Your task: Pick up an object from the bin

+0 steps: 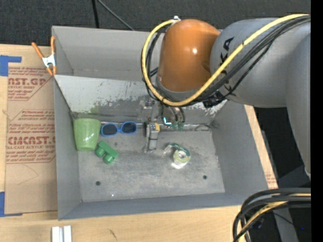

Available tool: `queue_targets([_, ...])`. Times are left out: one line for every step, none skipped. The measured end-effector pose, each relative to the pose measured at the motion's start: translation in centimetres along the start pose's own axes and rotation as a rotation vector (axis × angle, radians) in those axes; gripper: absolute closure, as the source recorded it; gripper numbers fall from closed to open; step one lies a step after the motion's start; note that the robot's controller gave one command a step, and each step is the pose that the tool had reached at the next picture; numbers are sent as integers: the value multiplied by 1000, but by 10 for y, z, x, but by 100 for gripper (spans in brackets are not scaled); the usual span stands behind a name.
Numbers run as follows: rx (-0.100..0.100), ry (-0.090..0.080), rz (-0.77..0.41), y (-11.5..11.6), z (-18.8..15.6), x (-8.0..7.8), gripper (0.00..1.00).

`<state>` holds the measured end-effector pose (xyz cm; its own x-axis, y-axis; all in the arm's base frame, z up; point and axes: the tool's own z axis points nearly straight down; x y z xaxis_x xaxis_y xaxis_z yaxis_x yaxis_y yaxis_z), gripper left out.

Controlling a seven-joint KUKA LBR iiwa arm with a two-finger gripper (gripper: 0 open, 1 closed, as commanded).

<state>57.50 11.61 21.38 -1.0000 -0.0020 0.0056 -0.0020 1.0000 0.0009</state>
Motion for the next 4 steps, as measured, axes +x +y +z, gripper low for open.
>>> queue_targets([1, -2, 42, -28, 54, -17, 0])
queue_targets([0, -2, -224, 66, 144, -6, 0])
queue_targets([-1, -6, -220, 65, 141, -8, 100])
queue_targets([-1, -15, -237, 96, 15, 7, 100])
